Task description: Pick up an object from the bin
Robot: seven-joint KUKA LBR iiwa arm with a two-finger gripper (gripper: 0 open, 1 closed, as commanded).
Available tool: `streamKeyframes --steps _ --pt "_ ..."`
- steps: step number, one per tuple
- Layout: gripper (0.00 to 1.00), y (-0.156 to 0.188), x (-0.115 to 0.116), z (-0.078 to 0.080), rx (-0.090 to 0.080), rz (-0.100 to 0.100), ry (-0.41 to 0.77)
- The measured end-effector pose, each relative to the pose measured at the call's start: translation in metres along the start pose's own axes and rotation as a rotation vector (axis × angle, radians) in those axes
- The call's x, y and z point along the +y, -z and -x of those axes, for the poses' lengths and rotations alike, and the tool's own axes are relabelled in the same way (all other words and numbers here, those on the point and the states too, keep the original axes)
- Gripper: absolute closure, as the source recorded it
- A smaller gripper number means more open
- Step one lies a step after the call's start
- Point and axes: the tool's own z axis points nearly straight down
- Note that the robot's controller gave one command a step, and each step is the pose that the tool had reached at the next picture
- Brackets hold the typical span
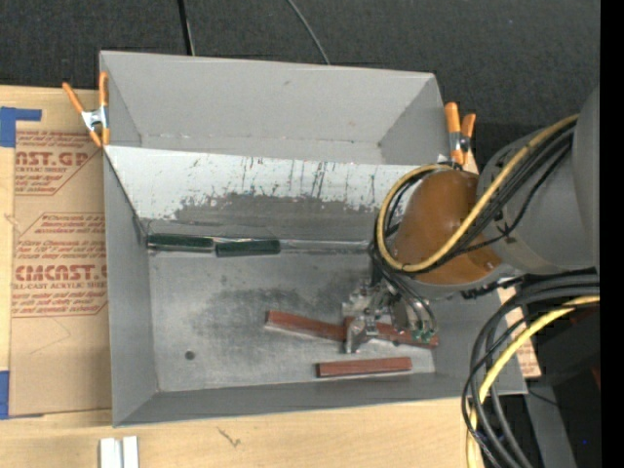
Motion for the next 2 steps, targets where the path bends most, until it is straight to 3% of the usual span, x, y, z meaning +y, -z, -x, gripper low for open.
streamKeyframes --steps 1,2 --pt "1.0 0.0 0.0 0.0 0.0 0.0 0.0" --pt "1.0 0.158 0.005 0.012 0.015 -0.002 0.001"
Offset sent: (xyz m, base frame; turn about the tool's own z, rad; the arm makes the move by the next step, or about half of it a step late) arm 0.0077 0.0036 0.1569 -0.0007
